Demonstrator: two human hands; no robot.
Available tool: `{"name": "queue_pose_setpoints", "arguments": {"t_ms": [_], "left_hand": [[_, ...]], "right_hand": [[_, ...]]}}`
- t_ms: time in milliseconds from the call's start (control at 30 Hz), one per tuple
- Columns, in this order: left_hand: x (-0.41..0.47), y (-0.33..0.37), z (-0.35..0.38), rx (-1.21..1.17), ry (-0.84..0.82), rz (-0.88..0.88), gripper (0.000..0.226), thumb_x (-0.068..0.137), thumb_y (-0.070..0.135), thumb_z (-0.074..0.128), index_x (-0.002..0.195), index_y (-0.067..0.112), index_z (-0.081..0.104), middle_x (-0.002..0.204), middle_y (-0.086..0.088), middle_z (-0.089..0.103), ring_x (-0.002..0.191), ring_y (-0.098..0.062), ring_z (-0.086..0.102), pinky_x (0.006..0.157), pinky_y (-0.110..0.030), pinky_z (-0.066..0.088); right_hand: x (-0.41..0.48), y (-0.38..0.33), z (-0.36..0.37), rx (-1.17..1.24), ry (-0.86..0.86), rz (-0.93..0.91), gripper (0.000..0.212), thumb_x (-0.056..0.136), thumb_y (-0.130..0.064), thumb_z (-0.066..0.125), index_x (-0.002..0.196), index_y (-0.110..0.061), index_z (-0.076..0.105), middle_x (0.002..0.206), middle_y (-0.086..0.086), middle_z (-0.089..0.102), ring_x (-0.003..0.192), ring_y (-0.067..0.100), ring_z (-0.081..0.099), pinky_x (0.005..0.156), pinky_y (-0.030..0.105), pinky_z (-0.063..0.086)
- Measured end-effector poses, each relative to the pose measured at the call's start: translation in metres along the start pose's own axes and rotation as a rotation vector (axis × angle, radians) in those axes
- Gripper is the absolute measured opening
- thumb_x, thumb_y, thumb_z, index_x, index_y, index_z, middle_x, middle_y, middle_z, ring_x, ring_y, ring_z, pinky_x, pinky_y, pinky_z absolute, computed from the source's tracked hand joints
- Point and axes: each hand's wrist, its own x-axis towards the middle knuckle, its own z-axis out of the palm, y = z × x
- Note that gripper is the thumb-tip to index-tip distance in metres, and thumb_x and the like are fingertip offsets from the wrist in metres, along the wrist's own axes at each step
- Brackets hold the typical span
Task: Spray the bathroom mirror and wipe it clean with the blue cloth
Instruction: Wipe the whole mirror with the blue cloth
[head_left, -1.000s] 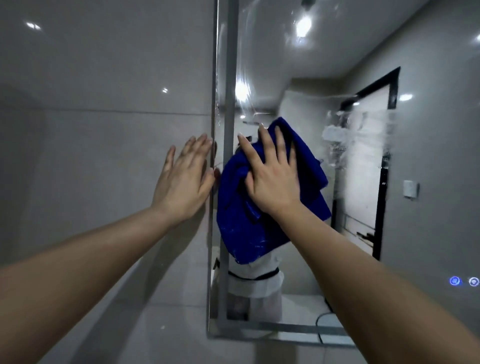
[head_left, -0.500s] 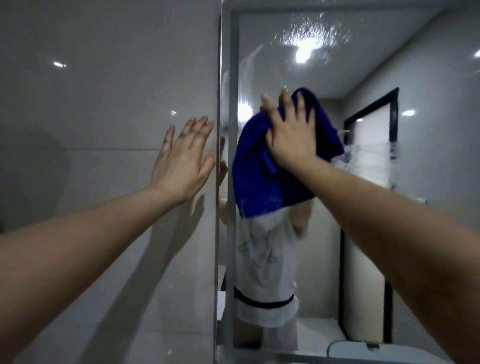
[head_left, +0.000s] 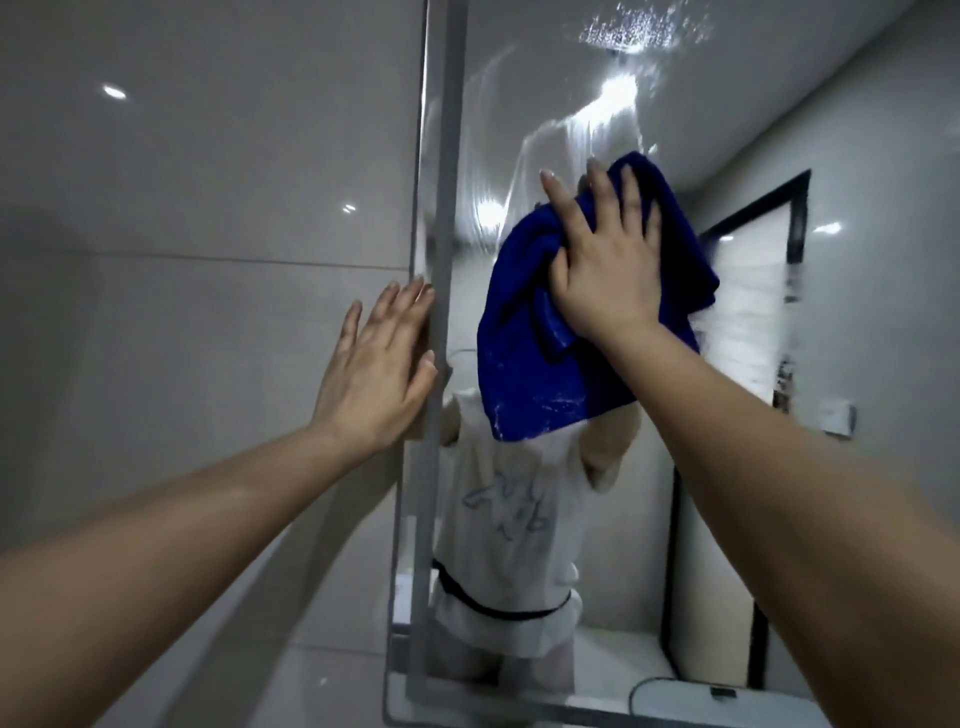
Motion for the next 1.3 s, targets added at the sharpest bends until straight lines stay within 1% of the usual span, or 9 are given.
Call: {"name": "queue_pose_setpoints", "arguments": {"t_ms": [133,300,400,500,567,700,900,1167,1300], "left_hand": [[-0.020,0.039,0.020,-0.076,-0.026,-0.025,0.062,0.097,0.034,0.035,0.149,0.027,0.002,0.156,0.012,-0.001,0.139,-0.001,-0.010,0.115,-0.032,-0.009],[-0.034,0.070,0.031,-0.070,-0.159,0.104,0.082,0.090,0.041,0.045,0.142,0.031,-0.017,0.149,0.017,-0.014,0.135,0.005,-0.019,0.110,-0.023,-0.021],[-0.039,0.076,0.031,-0.037,-0.184,0.142,0.082,0.087,0.057,0.037,0.145,0.029,-0.015,0.149,0.017,-0.014,0.136,0.003,-0.019,0.112,-0.027,-0.016],[-0.031,0.076,0.024,-0.008,-0.185,0.170,0.077,0.089,0.061,0.030,0.147,0.029,-0.008,0.153,0.015,-0.009,0.138,0.001,-0.015,0.113,-0.028,-0.016],[-0.014,0.078,0.015,0.001,-0.155,0.170,0.071,0.092,0.057,0.029,0.149,0.028,-0.004,0.156,0.012,-0.003,0.138,0.002,-0.013,0.113,-0.028,-0.016],[0.031,0.086,-0.001,-0.046,0.001,-0.003,0.060,0.098,0.040,0.029,0.149,0.026,0.002,0.158,0.009,0.002,0.140,-0.001,-0.008,0.115,-0.032,-0.011],[0.055,0.081,-0.007,-0.021,0.084,-0.073,0.060,0.098,0.037,0.030,0.149,0.027,0.000,0.158,0.010,-0.001,0.136,0.002,-0.013,0.115,-0.032,-0.011],[0.001,0.097,0.012,-0.040,-0.037,-0.100,0.061,0.097,0.037,0.031,0.149,0.026,0.001,0.158,0.008,0.001,0.140,-0.002,-0.009,0.117,-0.036,-0.008],[-0.003,0.120,0.017,-0.062,-0.057,-0.104,0.060,0.097,0.037,0.030,0.149,0.026,0.002,0.158,0.006,0.004,0.140,-0.003,-0.007,0.118,-0.039,-0.006]], "right_hand": [[-0.042,0.006,0.006,0.020,-0.041,0.030,0.065,0.089,-0.033,0.039,0.149,-0.036,0.014,0.157,0.010,0.016,0.144,0.036,0.007,0.114,0.054,0.008],[-0.093,0.010,0.017,0.028,-0.056,0.018,0.065,0.084,-0.036,0.034,0.147,-0.035,0.021,0.155,0.013,0.022,0.142,0.039,0.013,0.112,0.057,0.014],[-0.101,0.018,0.016,0.010,-0.093,-0.031,0.065,0.083,-0.038,0.032,0.147,-0.035,0.021,0.154,0.013,0.023,0.142,0.040,0.014,0.111,0.058,0.015],[-0.090,0.023,0.012,-0.006,-0.121,-0.060,0.064,0.084,-0.040,0.029,0.147,-0.035,0.022,0.155,0.012,0.023,0.141,0.041,0.015,0.111,0.058,0.015],[-0.071,0.029,0.005,-0.016,-0.120,-0.073,0.063,0.085,-0.041,0.027,0.147,-0.036,0.021,0.156,0.012,0.021,0.142,0.040,0.013,0.111,0.058,0.015],[-0.001,0.059,-0.014,-0.027,-0.047,0.010,0.062,0.090,-0.037,0.034,0.148,-0.037,0.015,0.158,0.010,0.014,0.144,0.038,0.008,0.113,0.055,0.009],[0.051,0.087,-0.031,-0.009,0.037,0.124,0.059,0.094,-0.032,0.034,0.148,-0.038,0.013,0.157,0.009,0.014,0.145,0.035,0.006,0.115,0.054,0.005],[-0.043,0.091,-0.021,0.021,-0.046,0.042,0.062,0.089,-0.031,0.040,0.147,-0.038,0.018,0.157,0.010,0.017,0.144,0.036,0.007,0.114,0.054,0.010],[-0.099,0.100,-0.015,0.000,-0.119,0.013,0.064,0.083,-0.037,0.031,0.146,-0.038,0.020,0.156,0.010,0.018,0.144,0.037,0.008,0.112,0.057,0.013]]}}
